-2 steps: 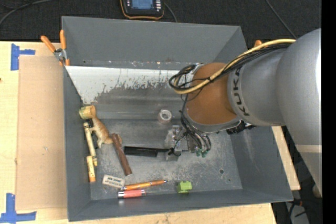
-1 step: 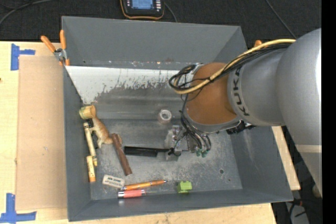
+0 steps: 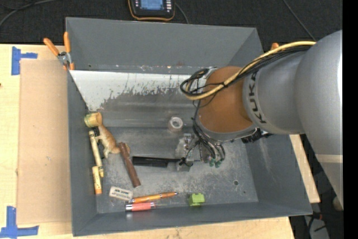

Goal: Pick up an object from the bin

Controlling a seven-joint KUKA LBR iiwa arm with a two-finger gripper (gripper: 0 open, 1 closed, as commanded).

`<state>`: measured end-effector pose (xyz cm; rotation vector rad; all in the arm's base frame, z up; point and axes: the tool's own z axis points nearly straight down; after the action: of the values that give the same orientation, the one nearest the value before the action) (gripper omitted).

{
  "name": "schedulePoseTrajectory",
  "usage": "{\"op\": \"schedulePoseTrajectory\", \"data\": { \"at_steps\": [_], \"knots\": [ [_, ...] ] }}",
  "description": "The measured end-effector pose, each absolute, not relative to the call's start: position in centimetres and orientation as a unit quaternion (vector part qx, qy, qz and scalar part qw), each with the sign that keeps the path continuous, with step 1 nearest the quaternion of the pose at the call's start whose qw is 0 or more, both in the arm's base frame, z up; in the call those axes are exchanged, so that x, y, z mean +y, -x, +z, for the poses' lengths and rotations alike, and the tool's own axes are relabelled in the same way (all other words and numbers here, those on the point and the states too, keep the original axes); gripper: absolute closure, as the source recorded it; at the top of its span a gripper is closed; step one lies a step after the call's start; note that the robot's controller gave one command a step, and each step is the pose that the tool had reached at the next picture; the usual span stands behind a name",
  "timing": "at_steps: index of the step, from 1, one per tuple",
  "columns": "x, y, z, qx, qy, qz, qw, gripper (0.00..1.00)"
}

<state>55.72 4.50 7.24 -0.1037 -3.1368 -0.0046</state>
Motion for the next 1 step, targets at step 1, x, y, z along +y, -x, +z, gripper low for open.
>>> {"op": "schedulePoseTrajectory", "data": {
  "at_steps": [1],
  "knots": [
    [4.48,-55.43,11.18,-0.999,0.032,-0.001,0.006,1.0]
  ]
}}
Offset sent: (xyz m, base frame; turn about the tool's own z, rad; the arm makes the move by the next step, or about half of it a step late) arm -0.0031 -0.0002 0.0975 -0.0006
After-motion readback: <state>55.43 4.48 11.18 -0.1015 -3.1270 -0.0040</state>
